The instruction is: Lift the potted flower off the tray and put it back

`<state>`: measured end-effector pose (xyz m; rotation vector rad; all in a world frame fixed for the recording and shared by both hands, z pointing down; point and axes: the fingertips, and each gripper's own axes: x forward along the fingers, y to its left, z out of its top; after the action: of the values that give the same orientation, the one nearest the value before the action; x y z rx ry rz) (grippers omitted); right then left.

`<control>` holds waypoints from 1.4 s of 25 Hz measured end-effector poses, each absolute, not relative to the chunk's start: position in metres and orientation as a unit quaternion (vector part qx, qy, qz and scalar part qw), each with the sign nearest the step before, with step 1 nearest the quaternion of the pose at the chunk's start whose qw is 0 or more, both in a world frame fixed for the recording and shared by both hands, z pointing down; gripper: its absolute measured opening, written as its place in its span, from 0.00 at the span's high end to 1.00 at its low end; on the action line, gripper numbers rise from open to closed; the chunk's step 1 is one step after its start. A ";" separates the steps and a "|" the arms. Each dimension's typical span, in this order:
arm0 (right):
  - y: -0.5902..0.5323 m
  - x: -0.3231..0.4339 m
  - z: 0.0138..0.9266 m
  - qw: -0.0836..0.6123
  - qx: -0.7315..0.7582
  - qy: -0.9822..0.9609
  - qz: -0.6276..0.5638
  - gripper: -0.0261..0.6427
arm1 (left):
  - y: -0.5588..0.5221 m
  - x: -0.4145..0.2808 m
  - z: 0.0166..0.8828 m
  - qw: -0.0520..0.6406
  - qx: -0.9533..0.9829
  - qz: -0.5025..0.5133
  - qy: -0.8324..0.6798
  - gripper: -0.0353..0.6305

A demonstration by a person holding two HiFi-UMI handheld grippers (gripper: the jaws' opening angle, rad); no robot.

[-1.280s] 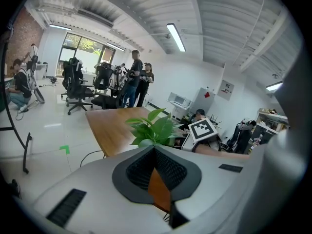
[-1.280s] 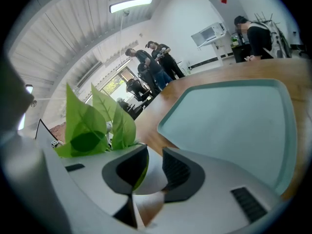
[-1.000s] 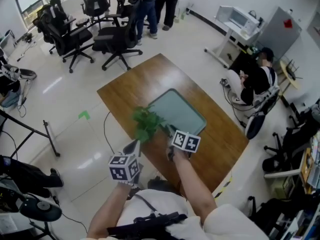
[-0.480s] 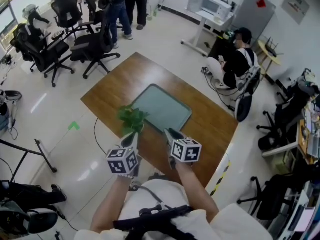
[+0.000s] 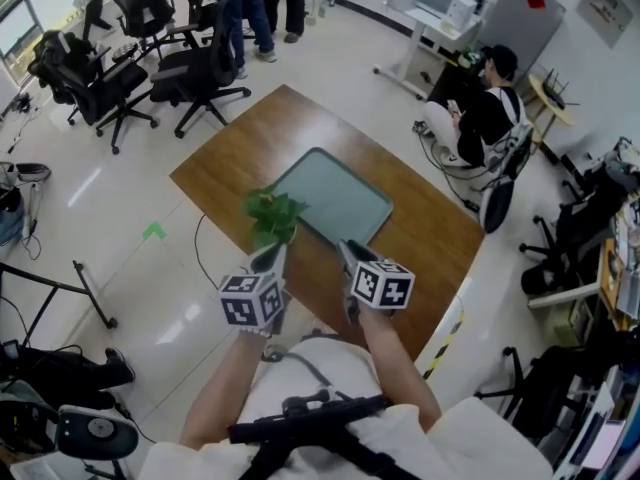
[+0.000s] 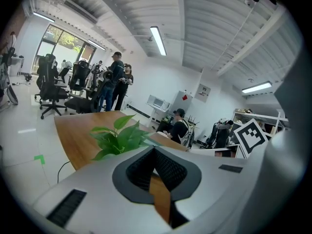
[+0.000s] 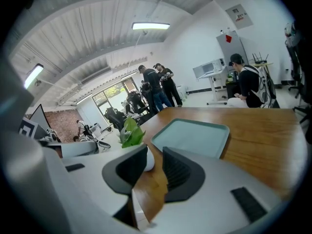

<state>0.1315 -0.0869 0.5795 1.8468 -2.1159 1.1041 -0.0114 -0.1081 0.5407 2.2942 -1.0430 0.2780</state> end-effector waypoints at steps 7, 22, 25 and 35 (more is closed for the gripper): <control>-0.095 0.126 0.583 0.068 0.604 -0.705 0.365 0.77 | -0.105 -0.022 0.543 0.301 0.860 0.101 -0.400 0.95; -0.171 0.095 0.648 0.074 0.520 -0.727 0.442 0.70 | -0.099 -0.068 0.552 0.309 0.822 0.111 -0.466 0.95; -0.180 0.079 0.660 0.088 0.502 -0.732 0.453 0.70 | -0.099 -0.070 0.550 0.306 0.820 0.114 -0.470 0.95; -0.201 0.056 0.689 0.095 0.491 -0.726 0.473 0.72 | -0.097 -0.081 0.557 0.318 0.803 0.114 -0.491 0.95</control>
<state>0.0564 -0.2008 0.6892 1.4547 -2.1519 1.4026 -0.0810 -0.0974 0.5574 2.1130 -1.2918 0.2997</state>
